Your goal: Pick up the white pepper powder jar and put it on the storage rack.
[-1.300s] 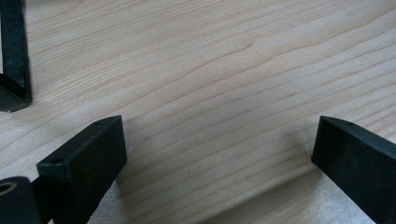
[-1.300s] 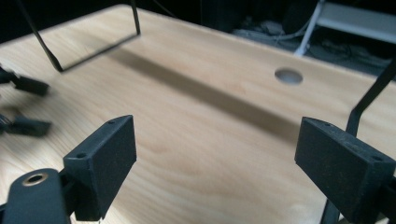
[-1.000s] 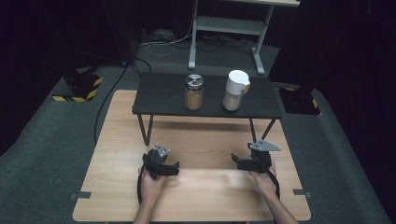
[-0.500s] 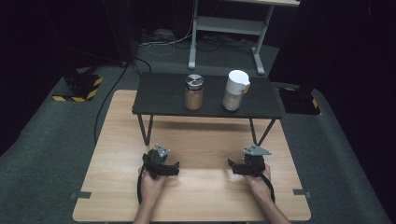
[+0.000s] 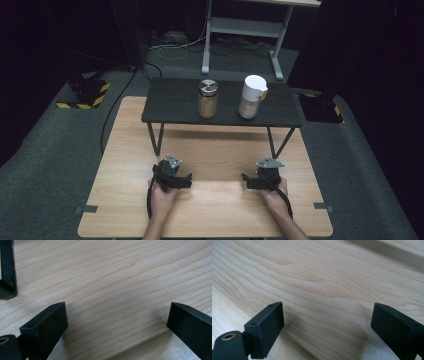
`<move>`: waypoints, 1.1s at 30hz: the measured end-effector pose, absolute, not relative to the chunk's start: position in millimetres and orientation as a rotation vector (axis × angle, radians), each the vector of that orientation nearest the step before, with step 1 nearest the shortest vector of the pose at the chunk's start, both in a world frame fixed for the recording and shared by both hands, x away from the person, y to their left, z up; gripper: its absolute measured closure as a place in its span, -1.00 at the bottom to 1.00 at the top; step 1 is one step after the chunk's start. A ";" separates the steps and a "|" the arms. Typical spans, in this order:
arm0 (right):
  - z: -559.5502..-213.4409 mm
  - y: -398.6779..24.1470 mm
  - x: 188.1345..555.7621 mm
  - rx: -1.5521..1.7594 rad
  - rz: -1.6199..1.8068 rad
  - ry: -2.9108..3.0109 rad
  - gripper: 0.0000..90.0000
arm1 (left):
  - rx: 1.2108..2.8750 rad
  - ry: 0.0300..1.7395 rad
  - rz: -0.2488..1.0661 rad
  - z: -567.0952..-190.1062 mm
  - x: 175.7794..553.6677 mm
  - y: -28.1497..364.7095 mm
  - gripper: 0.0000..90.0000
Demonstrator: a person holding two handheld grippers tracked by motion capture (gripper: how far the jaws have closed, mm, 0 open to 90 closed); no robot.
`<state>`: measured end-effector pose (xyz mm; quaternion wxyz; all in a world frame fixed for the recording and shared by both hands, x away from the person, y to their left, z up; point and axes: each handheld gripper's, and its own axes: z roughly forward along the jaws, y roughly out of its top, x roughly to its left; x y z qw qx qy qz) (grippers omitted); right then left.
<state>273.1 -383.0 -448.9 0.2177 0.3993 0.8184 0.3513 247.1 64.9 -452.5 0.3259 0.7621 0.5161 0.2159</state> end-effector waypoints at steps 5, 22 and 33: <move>-446.0 -385.0 282.8 1.150 0.973 2.305 -0.79 | 1.998 1.352 0.566 -452.5 247.1 64.9 -0.93; -446.1 -387.2 286.1 1.165 0.982 2.312 -0.80 | 2.002 1.349 0.569 -452.3 247.3 65.0 -0.93; -446.1 -387.1 286.0 1.167 0.982 2.312 -0.80 | 2.002 1.349 0.569 -452.3 247.3 65.1 -0.93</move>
